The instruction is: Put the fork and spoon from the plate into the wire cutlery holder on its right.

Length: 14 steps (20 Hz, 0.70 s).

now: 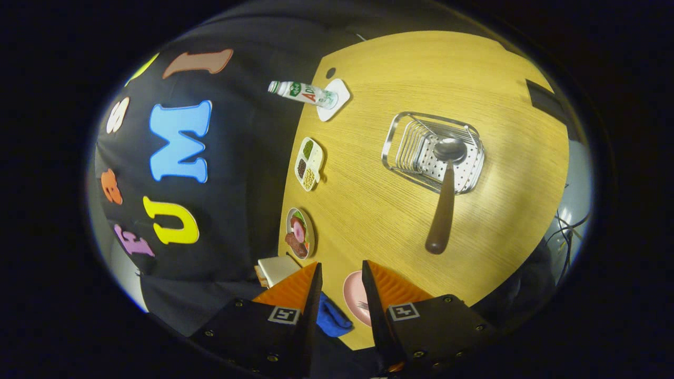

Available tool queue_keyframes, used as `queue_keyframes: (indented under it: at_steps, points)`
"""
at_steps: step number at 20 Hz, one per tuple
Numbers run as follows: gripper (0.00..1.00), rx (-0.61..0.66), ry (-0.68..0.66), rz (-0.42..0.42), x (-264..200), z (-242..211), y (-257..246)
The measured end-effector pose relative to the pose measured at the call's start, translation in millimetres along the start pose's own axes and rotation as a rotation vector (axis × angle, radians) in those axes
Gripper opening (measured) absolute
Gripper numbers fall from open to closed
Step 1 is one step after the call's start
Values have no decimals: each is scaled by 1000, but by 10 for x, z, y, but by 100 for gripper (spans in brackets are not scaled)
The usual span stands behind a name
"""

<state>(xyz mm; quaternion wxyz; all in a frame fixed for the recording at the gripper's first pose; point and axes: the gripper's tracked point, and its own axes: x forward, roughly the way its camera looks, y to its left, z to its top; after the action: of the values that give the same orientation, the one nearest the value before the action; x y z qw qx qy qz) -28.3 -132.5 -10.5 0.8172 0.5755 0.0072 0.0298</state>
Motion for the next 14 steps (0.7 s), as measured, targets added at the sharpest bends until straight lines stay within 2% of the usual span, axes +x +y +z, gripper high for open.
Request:
queue_keyframes:
  at_steps: [6,14]
  points:
    - [47,-341,53,-73,167,-410,113]
    - [47,-576,239,-107,629,-1241,102]
